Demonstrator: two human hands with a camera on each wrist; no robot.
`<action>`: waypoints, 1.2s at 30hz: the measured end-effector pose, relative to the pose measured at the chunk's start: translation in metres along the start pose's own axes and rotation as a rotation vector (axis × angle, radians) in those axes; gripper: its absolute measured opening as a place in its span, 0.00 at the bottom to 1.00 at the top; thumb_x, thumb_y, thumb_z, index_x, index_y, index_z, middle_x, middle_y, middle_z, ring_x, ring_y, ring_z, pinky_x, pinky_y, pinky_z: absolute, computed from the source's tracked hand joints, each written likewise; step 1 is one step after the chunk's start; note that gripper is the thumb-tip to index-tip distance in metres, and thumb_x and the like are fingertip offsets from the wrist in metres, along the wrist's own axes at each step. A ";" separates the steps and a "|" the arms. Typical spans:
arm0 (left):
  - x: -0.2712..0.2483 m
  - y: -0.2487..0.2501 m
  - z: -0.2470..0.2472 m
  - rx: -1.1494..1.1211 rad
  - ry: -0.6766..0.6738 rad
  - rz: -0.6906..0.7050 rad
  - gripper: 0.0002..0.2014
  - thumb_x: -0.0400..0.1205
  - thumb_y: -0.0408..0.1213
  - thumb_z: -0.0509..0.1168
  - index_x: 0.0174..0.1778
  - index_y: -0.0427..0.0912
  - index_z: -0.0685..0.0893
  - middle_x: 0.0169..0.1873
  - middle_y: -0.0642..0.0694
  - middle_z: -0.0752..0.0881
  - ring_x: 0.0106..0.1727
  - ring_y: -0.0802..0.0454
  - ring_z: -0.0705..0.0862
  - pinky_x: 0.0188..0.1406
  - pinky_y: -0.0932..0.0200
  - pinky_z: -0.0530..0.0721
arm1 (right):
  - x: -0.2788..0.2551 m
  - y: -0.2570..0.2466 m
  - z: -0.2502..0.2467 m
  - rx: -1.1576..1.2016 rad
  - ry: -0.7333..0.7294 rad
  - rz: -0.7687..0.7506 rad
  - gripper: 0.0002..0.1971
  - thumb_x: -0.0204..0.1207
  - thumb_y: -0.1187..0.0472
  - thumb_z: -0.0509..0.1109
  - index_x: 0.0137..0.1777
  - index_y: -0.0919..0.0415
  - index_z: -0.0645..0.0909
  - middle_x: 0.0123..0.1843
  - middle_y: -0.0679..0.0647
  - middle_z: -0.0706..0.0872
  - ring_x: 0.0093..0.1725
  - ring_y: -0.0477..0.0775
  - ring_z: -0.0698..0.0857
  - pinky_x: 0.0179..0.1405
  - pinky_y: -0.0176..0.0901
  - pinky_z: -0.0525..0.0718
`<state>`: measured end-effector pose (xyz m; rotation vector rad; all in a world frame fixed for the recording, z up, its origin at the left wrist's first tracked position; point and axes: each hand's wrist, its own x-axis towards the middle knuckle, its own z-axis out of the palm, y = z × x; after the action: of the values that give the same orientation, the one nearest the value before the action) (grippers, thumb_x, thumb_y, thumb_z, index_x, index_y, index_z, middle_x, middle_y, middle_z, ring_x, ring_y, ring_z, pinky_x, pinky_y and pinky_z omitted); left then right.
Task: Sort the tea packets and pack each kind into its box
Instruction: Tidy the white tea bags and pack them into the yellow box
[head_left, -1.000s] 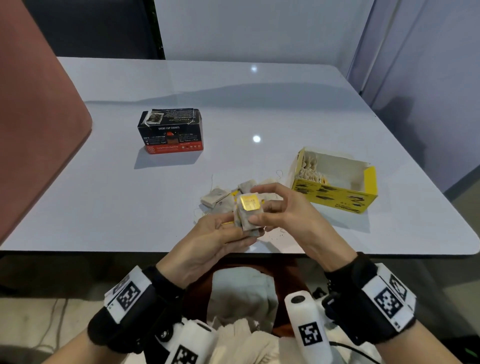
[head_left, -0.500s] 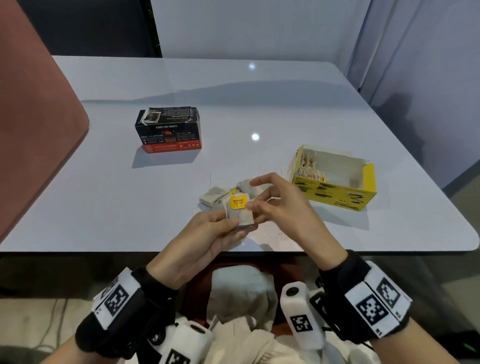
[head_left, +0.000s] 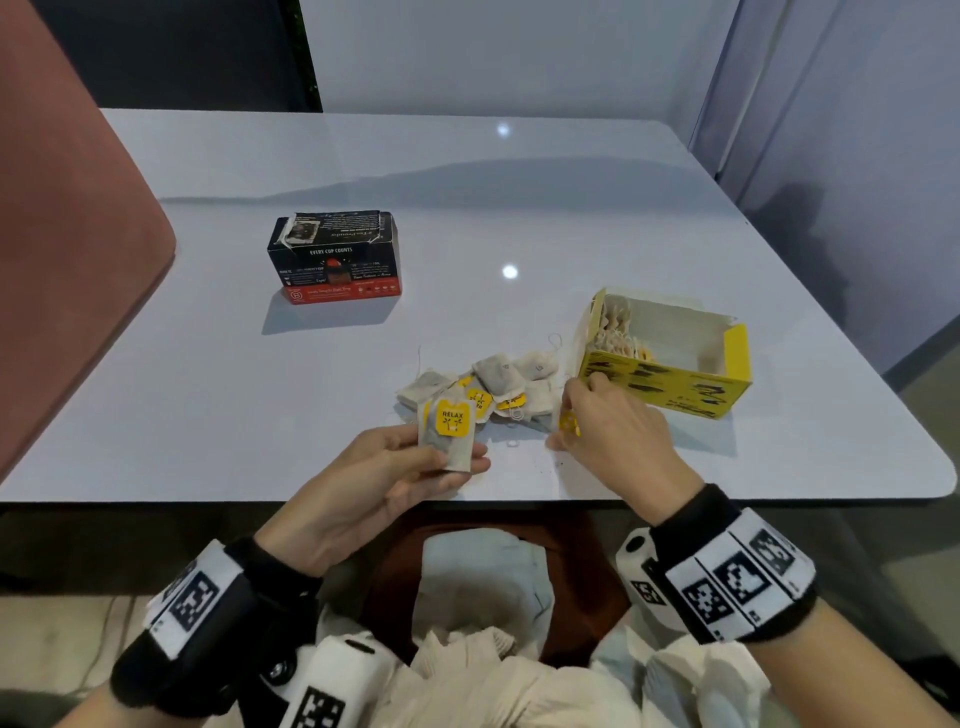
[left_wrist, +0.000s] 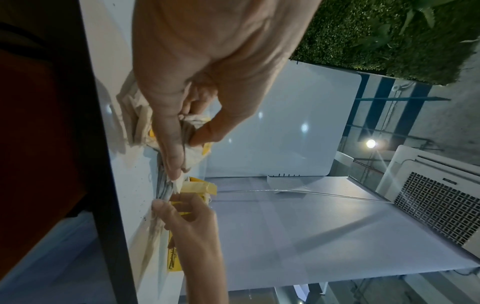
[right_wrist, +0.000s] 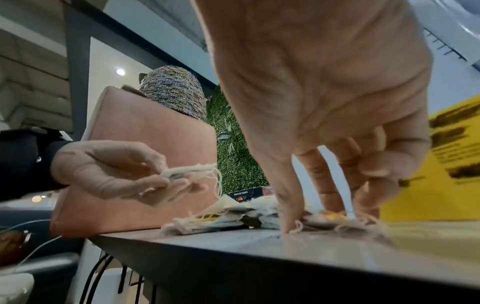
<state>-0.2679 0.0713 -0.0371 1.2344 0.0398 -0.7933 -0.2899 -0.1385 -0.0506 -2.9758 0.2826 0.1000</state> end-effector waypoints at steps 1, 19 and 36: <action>0.001 0.000 0.001 -0.013 -0.001 -0.022 0.13 0.82 0.19 0.54 0.58 0.23 0.80 0.55 0.29 0.86 0.54 0.42 0.88 0.50 0.60 0.88 | 0.000 0.001 0.001 -0.022 0.041 -0.013 0.11 0.79 0.56 0.65 0.57 0.61 0.75 0.54 0.56 0.78 0.54 0.60 0.79 0.36 0.46 0.69; 0.006 -0.002 0.018 -0.210 -0.099 -0.156 0.10 0.81 0.20 0.53 0.53 0.23 0.78 0.40 0.33 0.83 0.37 0.42 0.90 0.43 0.48 0.90 | -0.018 -0.016 -0.021 0.356 0.459 -0.639 0.14 0.75 0.61 0.62 0.54 0.56 0.88 0.47 0.53 0.86 0.44 0.50 0.83 0.33 0.43 0.82; -0.001 0.000 0.015 -0.345 -0.216 -0.161 0.19 0.83 0.38 0.55 0.66 0.32 0.79 0.59 0.31 0.83 0.58 0.34 0.85 0.64 0.40 0.79 | -0.021 -0.018 -0.003 -0.031 0.457 -0.851 0.14 0.74 0.57 0.61 0.54 0.53 0.87 0.51 0.42 0.89 0.53 0.51 0.82 0.40 0.40 0.81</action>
<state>-0.2746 0.0596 -0.0315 0.8222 0.0972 -1.0099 -0.3064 -0.1173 -0.0436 -2.8277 -0.9357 -0.6652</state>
